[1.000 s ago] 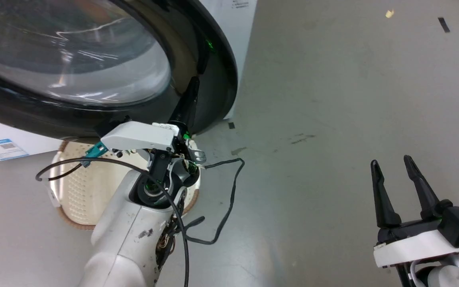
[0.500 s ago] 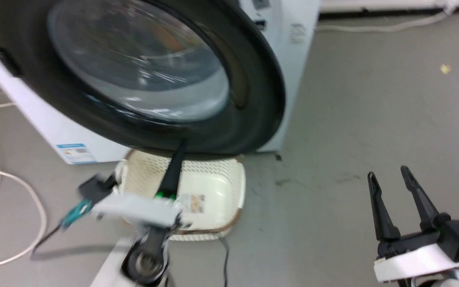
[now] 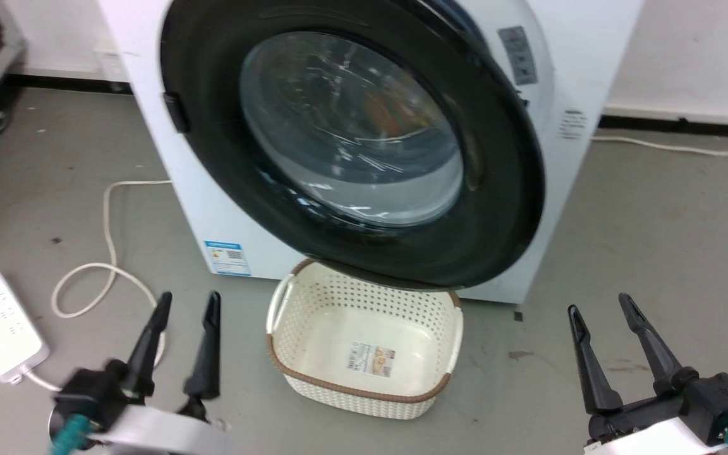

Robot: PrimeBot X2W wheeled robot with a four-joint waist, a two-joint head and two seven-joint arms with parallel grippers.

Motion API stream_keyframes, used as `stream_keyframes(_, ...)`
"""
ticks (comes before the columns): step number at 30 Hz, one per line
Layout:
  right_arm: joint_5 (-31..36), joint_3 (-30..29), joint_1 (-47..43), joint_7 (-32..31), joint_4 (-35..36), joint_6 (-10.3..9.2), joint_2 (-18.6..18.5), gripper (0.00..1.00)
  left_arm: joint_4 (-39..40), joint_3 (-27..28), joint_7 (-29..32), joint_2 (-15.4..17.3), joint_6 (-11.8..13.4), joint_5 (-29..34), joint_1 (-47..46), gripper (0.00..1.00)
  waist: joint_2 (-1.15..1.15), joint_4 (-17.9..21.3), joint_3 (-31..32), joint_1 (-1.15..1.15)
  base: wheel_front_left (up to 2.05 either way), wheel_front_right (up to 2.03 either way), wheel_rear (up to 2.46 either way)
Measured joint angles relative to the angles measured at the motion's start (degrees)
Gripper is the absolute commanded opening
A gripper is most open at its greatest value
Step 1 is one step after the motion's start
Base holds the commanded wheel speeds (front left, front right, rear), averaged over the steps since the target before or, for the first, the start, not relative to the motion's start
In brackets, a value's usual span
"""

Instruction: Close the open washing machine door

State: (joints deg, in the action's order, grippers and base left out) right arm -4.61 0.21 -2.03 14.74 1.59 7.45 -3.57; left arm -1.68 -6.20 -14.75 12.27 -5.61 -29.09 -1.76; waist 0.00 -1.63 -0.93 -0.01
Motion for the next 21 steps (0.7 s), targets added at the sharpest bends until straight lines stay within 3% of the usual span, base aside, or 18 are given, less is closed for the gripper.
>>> stream_keyframes(4, 0.0, 0.7, -0.5, 0.0, 0.0, 0.00, 0.0, 1.00, 0.5, 0.3, 0.0, -2.1, 2.6, 12.7, 3.5, 1.00, 0.00, -2.0, 0.8, 0.01, 0.00, 0.00, 0.00)
stream_keyframes(13, -0.5, 1.0, -1.1, 0.0, -0.5, 0.00, 0.1, 1.00, 0.7, 1.1, 0.0, -5.0, 3.4, 19.9, 5.4, 1.00, 0.00, -3.0, -0.3, 0.02, 0.00, 0.00, 0.00)
stream_keyframes(14, -0.5, 1.0, -1.1, 0.0, -0.5, 0.00, 0.1, 0.27, 0.7, 1.1, 0.0, -5.0, 3.4, 19.9, 5.4, 1.00, 0.00, -3.0, -0.3, 0.02, 0.00, 0.00, 0.00)
stream_keyframes(15, -0.9, 1.1, -1.1, 0.0, -0.8, -0.01, 0.1, 0.00, 0.7, 1.1, 0.0, -5.3, 3.1, 20.3, 5.4, 1.00, 0.00, -3.1, -0.7, 0.02, 0.00, 0.00, 0.00)
stream_keyframes(21, -2.3, 5.3, 1.2, 0.0, -2.2, -0.01, -2.8, 0.00, 0.7, 0.6, 0.0, -6.7, 2.4, 22.0, 4.3, 1.00, 0.00, -3.9, -4.5, 0.02, 0.00, 0.00, 0.00)
